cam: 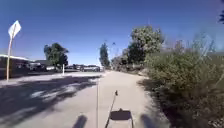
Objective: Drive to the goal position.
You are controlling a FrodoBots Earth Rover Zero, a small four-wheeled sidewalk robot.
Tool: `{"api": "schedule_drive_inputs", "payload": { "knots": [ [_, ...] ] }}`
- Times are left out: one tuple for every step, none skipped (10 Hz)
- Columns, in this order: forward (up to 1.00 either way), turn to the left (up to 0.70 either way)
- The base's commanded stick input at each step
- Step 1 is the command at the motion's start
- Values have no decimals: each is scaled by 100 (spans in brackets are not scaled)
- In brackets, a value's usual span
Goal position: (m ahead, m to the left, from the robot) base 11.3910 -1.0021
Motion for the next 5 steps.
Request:
{"api": "schedule_drive_inputs", "payload": {
  "knots": [
    [100, 0],
    [100, 0],
    [100, -33],
    [100, -37],
    [100, -39]
  ]
}}
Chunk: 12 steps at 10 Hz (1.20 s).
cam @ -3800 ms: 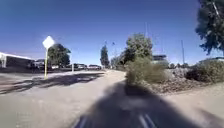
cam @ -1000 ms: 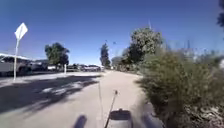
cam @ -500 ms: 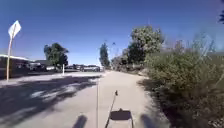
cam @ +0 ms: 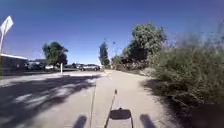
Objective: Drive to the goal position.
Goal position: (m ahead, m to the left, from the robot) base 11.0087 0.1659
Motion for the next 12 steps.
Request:
{"api": "schedule_drive_inputs", "payload": {
  "knots": [
    [100, -22],
    [100, -4],
    [100, 0],
    [100, 0],
    [100, 0],
    [100, 0],
    [100, 0],
    [100, 0],
    [100, 0],
    [100, 0],
    [100, 0],
    [100, 0]
  ]
}}
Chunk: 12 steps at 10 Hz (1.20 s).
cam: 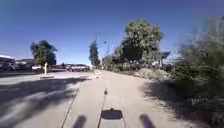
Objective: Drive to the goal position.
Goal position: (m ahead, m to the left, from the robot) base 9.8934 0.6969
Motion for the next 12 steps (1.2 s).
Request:
{"api": "schedule_drive_inputs", "payload": {
  "knots": [
    [100, 0],
    [100, 0],
    [100, 0],
    [100, 0],
    [100, -40],
    [100, -40],
    [100, -40],
    [100, -40],
    [100, 0],
    [100, 0],
    [100, 0],
    [100, 0]
  ]
}}
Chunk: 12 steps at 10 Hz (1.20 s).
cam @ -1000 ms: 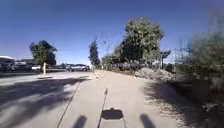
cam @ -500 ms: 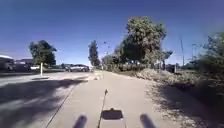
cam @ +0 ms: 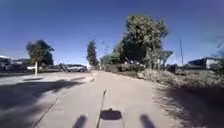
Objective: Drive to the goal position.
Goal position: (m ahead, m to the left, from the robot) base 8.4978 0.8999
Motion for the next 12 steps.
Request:
{"api": "schedule_drive_inputs", "payload": {
  "knots": [
    [100, 0],
    [100, 0],
    [100, 0],
    [100, 0],
    [100, 0],
    [100, 0],
    [100, 0],
    [100, 0],
    [100, 0],
    [100, 0],
    [100, 0],
    [100, 0]
  ]
}}
